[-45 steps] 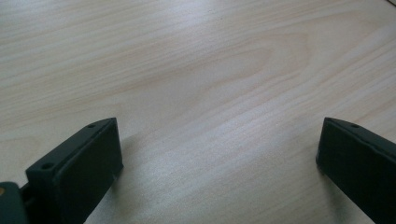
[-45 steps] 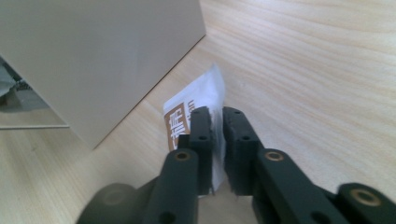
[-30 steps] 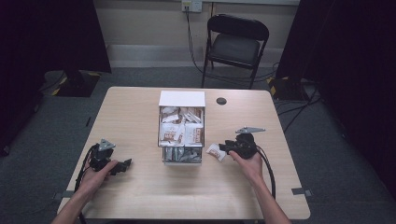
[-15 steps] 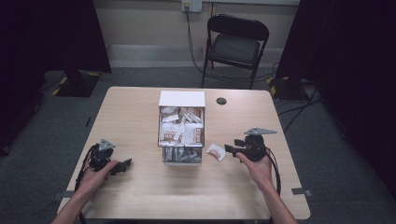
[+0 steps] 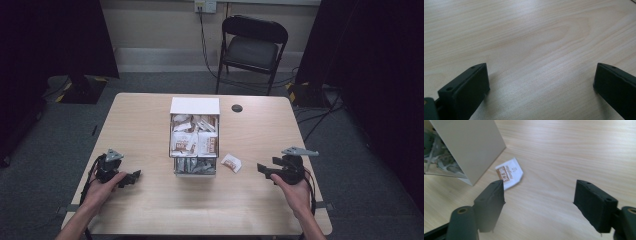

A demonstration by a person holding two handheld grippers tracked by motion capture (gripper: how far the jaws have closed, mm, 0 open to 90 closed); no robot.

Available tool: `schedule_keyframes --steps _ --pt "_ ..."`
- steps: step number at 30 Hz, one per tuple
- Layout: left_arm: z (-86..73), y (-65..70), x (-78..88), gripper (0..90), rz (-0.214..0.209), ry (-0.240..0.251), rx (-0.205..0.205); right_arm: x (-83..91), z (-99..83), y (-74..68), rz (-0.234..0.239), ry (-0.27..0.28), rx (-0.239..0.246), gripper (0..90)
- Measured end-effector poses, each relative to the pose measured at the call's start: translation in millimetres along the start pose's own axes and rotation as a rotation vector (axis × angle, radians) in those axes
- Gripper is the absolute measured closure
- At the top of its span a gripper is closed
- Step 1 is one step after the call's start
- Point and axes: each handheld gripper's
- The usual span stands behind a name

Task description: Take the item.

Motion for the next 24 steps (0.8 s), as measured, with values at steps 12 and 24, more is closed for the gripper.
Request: schedule_keyframes --steps 12,24 --pt "0.0 0.0 0.0 0.0 -0.001 0.000 -0.001 3.8 -37.1 40.7 -0.183 -0.074 -0.119 18.6" --pt "0.0 0.0 0.0 0.0 0.000 0.000 0.000 -0.4 -53.6 48.5 -0.338 -0.111 -0.098 17.5"
Point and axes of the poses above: each handheld gripper's, and its own axes: x roughly backward along the jaws, z roughly out of its top, y roughly to its right
